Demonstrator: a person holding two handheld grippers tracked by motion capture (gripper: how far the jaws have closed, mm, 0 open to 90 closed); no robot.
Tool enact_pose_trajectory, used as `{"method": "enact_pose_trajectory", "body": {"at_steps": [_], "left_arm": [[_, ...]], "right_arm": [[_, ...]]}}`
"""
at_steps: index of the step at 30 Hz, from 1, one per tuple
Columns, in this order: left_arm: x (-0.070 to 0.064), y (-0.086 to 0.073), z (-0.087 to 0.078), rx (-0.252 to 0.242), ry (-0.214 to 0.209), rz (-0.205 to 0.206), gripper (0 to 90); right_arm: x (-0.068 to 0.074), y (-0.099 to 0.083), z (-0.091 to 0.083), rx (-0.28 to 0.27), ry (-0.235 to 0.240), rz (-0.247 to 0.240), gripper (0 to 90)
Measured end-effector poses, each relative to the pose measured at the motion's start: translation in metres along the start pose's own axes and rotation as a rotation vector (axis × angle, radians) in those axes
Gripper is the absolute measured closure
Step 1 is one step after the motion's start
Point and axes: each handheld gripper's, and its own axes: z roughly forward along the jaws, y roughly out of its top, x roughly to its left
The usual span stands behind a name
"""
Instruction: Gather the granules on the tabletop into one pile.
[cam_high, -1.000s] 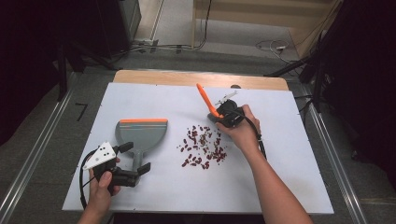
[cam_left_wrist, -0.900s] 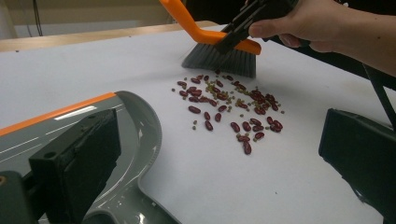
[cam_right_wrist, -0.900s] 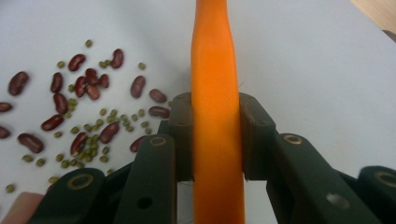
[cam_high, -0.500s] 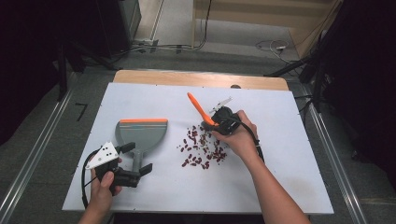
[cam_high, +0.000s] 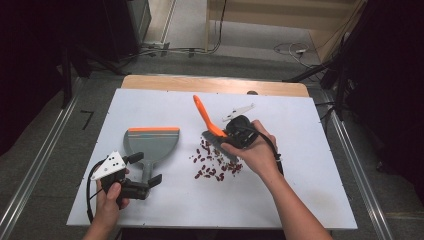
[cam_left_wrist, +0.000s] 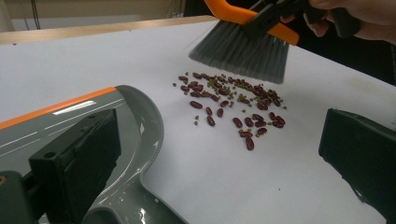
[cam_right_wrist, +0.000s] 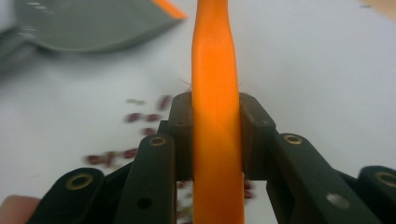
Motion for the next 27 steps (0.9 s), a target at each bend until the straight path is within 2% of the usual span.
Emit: {"method": "enact_pose_trajectory", "body": {"at_steps": [1, 2, 3, 4, 5, 6, 7, 8, 9, 12, 16, 18, 21, 22, 23, 27], "left_arm": [[0.0, 0.0, 0.0, 0.001, -0.001, 0.001, 0.0], [0.0, 0.0, 0.0, -0.001, -0.002, 0.002, 0.0], [-0.001, 0.0, 0.0, 0.001, -0.002, 0.002, 0.0], [-0.001, 0.0, 0.001, -0.001, -0.003, 0.002, 0.0], [-0.001, 0.0, 0.001, -0.001, -0.002, 0.003, 0.0], [-0.001, 0.0, 0.001, -0.002, -0.003, 0.004, 0.0], [-0.001, 0.0, 0.001, -0.002, -0.004, 0.004, 0.0], [-0.001, 0.0, 0.0, -0.001, -0.003, 0.005, 0.0], [0.0, 0.0, 0.0, 0.001, -0.003, 0.006, 0.0], [0.001, 0.0, -0.001, -0.002, -0.002, 0.004, 0.0], [0.002, 0.0, -0.002, -0.002, 0.001, 0.0, 0.0], [0.002, 0.0, -0.002, -0.003, 0.001, -0.002, 0.0], [0.002, 0.0, -0.002, -0.002, 0.001, 0.0, 0.0], [0.002, 0.0, -0.002, -0.003, 0.0, -0.001, 0.0], [0.002, 0.0, -0.002, -0.002, -0.001, 0.0, 0.0], [0.002, 0.0, -0.002, 0.0, 0.002, 0.0, 0.0]], "right_arm": [[0.007, 0.002, 0.0, 0.012, 0.021, 0.007, 69.1], [0.007, 0.002, 0.0, 0.012, 0.021, 0.007, 69.1], [0.014, 0.003, 0.0, 0.024, 0.033, 0.02, 69.1], [0.028, 0.005, 0.002, 0.023, 0.05, 0.017, 69.1], [0.028, 0.005, 0.002, 0.023, 0.05, 0.017, 69.1], [0.035, 0.005, 0.004, 0.012, 0.047, 0.013, 69.1], [0.046, 0.005, 0.008, 0.008, 0.056, 0.015, 69.1], [0.051, 0.005, 0.011, 0.011, 0.076, 0.028, 69.1], [0.051, 0.005, 0.011, 0.011, 0.076, 0.028, 69.1], [0.06, 0.003, 0.018, 0.021, 0.153, 0.063, 69.1], [0.071, -0.001, 0.03, 0.055, 0.171, 0.082, 69.2], [0.073, -0.004, 0.037, 0.071, 0.178, 0.083, 69.2], [0.07, -0.008, 0.047, 0.093, 0.14, 0.086, 69.1], [0.062, -0.009, 0.049, 0.084, 0.121, 0.112, 69.1], [0.062, -0.009, 0.049, 0.084, 0.121, 0.112, 69.1], [0.046, -0.011, 0.05, 0.073, 0.115, 0.154, 69.0]]}}
